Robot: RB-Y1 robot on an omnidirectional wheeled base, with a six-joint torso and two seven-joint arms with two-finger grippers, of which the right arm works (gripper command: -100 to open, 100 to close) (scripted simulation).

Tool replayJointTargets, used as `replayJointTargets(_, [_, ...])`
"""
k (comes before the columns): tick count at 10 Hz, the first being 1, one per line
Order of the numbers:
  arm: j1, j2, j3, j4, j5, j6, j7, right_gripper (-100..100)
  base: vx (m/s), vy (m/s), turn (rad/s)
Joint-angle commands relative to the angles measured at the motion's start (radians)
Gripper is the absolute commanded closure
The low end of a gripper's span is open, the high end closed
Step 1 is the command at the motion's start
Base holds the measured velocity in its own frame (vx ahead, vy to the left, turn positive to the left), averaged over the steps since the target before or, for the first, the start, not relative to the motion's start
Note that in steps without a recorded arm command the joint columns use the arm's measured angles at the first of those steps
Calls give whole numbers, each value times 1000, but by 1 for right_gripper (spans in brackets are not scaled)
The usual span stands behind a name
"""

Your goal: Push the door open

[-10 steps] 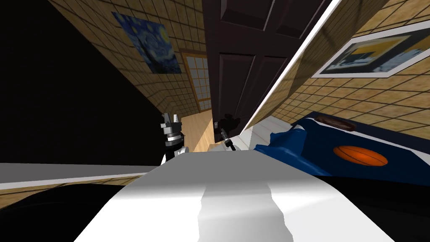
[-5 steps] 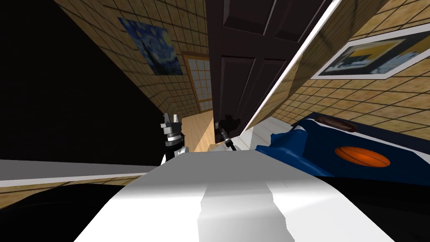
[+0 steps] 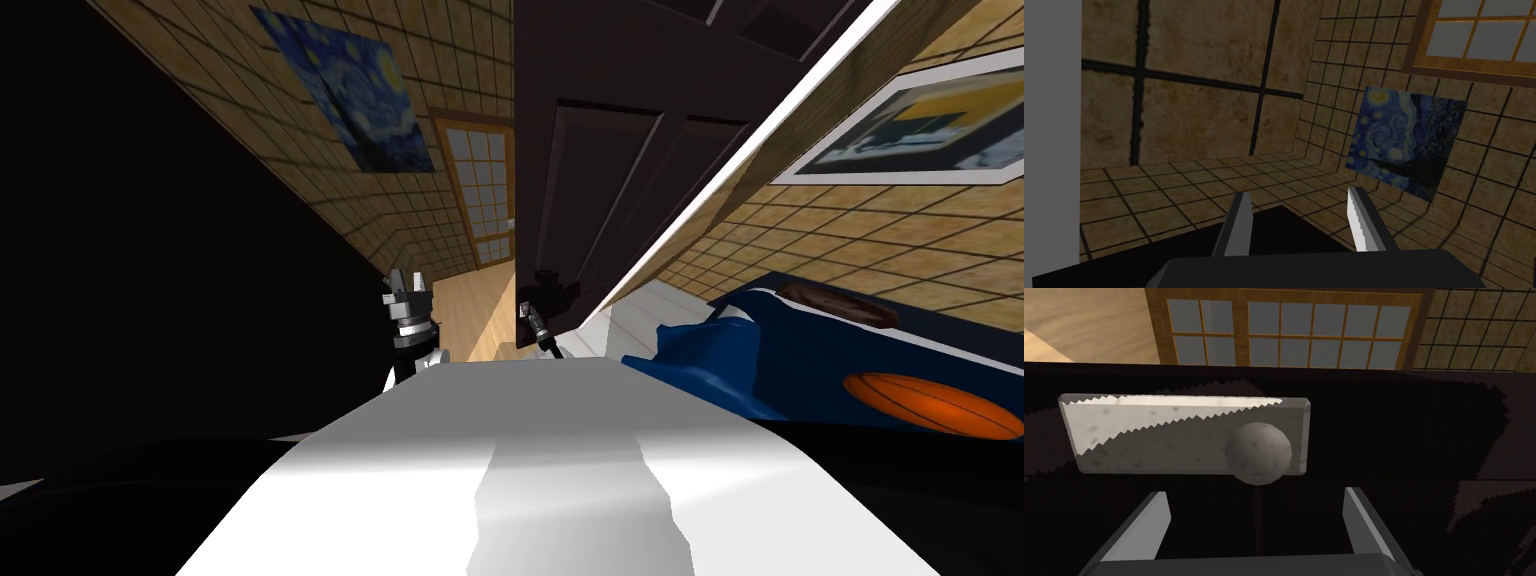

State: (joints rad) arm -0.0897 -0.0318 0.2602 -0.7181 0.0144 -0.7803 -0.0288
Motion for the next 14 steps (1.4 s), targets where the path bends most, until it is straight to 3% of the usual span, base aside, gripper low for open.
replayJointTargets(1, [2, 12, -3, 1, -1, -6, 2, -100, 194, 85, 22])
replayJointTargets(2, [3, 22, -4, 2, -2, -9, 3, -100, 173, 64, 21])
replayJointTargets(3, [6, 16, -2, -6, -1, -2, 3, -100, 65, 26, -13])
replayJointTargets(4, [6, 16, -2, -6, -1, -2, 3, 100, -14, -2, 8])
replayJointTargets(9, [6, 16, -2, -6, -1, -2, 3, 100, -11, -5, 3])
replayJointTargets(10, [5, 3, -15, -3, -7, 1, 7, 100, 76, 56, -15])
replayJointTargets(14, [3, -17, -42, -1, -20, 1, 14, 100, 135, 75, -34])
